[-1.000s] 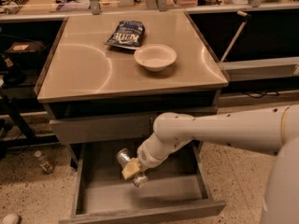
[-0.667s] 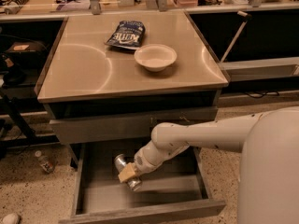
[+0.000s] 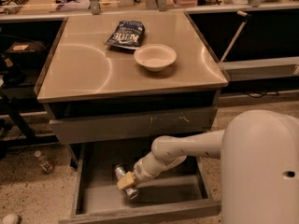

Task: Place redbull can into middle drawer

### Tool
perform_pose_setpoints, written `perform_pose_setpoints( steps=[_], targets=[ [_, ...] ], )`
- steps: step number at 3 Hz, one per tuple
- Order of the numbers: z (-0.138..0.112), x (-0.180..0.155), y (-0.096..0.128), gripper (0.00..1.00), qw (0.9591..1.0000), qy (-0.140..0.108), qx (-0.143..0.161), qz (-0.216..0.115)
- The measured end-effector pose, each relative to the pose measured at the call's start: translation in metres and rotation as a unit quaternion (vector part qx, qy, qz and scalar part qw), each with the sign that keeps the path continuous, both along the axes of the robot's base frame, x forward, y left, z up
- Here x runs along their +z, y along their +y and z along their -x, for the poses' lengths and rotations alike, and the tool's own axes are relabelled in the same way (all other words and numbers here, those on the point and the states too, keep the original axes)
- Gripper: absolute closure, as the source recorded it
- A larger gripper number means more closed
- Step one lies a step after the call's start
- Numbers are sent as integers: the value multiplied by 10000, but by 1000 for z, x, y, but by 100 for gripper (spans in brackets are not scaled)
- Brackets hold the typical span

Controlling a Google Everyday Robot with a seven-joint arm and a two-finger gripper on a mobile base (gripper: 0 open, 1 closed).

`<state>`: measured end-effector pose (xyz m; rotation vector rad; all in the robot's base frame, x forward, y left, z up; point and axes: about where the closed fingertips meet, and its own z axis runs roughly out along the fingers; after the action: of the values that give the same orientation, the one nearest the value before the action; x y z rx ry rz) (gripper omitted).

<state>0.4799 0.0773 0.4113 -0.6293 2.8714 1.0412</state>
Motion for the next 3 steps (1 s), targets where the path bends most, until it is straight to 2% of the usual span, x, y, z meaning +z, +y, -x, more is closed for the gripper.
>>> perform_pose_setpoints(
  steps=[1, 3],
  targets=[
    [-2, -25, 4, 100, 9998, 155, -60, -64],
    [-10, -57, 4, 100, 9992, 314, -231, -105]
  ],
)
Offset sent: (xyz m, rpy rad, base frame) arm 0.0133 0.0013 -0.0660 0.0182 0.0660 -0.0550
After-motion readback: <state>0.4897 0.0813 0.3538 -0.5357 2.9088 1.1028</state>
